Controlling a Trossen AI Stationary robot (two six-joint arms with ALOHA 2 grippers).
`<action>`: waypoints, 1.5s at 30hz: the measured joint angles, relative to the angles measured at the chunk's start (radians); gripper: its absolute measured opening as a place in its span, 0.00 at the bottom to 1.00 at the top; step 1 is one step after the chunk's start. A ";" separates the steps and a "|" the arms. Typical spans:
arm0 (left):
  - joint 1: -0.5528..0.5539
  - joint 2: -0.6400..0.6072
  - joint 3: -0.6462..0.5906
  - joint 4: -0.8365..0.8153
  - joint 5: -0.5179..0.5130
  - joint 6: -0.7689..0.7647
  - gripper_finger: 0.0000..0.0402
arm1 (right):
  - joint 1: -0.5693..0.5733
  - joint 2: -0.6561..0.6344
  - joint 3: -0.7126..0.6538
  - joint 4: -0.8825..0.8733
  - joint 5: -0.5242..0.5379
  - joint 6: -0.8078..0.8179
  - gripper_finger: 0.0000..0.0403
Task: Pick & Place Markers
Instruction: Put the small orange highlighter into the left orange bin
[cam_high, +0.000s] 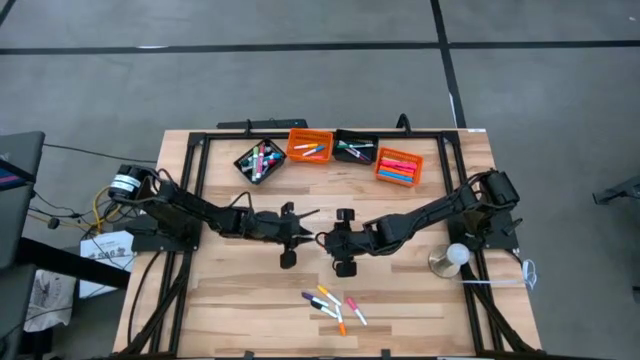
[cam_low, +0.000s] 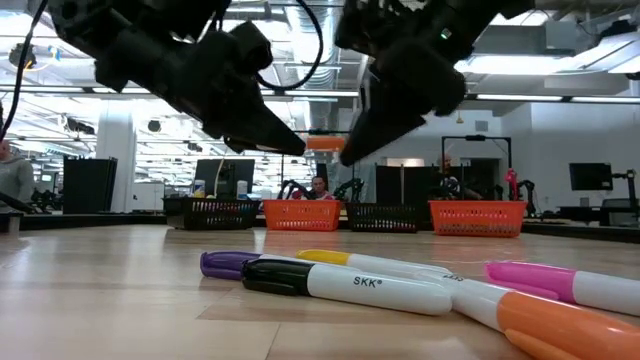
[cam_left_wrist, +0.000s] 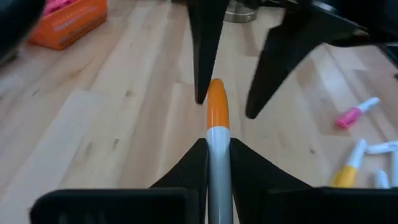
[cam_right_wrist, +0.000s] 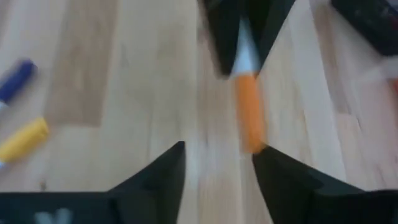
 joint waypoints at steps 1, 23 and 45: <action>0.010 0.000 0.000 -0.002 -0.004 0.000 0.12 | 0.000 0.000 0.000 -0.022 0.017 0.002 0.45; 0.510 -0.126 0.213 -0.426 0.030 0.288 0.13 | -0.127 -0.028 -0.018 -0.098 0.069 0.028 0.63; 0.801 0.220 0.473 -0.422 0.192 0.595 0.18 | -0.249 -0.028 -0.032 -0.042 0.063 -0.061 0.63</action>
